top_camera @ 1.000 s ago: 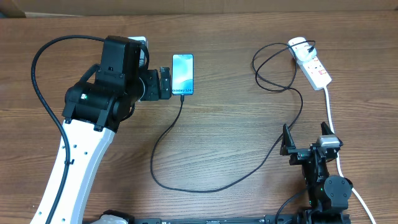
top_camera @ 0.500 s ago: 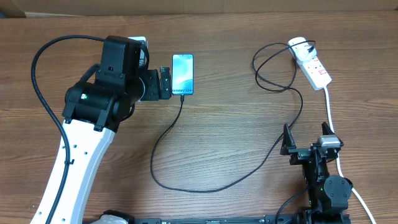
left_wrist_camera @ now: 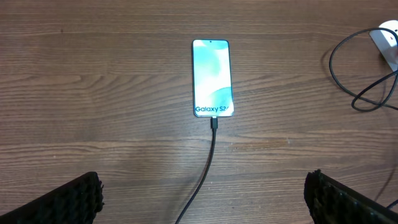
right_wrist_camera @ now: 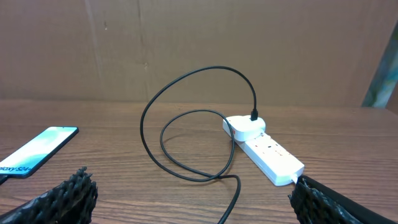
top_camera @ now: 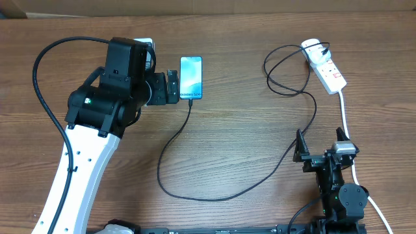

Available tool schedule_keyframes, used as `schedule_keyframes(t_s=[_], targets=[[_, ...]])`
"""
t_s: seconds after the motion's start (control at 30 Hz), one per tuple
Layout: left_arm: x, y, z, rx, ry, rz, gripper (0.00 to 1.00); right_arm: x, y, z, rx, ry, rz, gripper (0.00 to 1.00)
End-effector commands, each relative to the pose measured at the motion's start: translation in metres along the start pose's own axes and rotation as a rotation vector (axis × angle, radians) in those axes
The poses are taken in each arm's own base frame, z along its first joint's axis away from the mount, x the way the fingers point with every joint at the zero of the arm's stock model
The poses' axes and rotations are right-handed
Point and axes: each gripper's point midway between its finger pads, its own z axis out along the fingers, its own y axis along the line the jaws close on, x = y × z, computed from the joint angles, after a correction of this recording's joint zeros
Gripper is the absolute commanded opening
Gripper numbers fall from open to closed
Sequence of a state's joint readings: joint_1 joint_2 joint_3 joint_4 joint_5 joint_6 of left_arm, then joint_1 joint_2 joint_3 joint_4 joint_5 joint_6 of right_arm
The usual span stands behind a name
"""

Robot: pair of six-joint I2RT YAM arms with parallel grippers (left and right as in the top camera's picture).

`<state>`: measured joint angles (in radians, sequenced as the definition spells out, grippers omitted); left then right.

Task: Plug charger to phone and switch on socket

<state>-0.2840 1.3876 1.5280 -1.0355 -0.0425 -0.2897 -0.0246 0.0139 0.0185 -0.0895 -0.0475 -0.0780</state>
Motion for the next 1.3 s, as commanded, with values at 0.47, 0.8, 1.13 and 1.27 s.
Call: schedule_keyframes(t_s=[0.47,0.8,1.13,1.27], targets=[[0.002,0.002,0.002,-0.013,0.004,-0.011,1.0,0.001,0.001,0.0,-0.005,-0.008,0.001,1.0],[0.002,0.002,0.002,-0.013,0.004,-0.011,0.99,0.001,0.001,0.0,-0.005,-0.008,0.001,1.0],[0.019,0.009,0.0,-0.042,0.073,0.029,1.0,0.001,0.001,0.0,-0.005,-0.008,0.001,1.0],[0.023,0.011,0.0,-0.052,0.086,0.055,1.0,0.001,0.001,0.0,-0.005,-0.008,0.001,1.0]])
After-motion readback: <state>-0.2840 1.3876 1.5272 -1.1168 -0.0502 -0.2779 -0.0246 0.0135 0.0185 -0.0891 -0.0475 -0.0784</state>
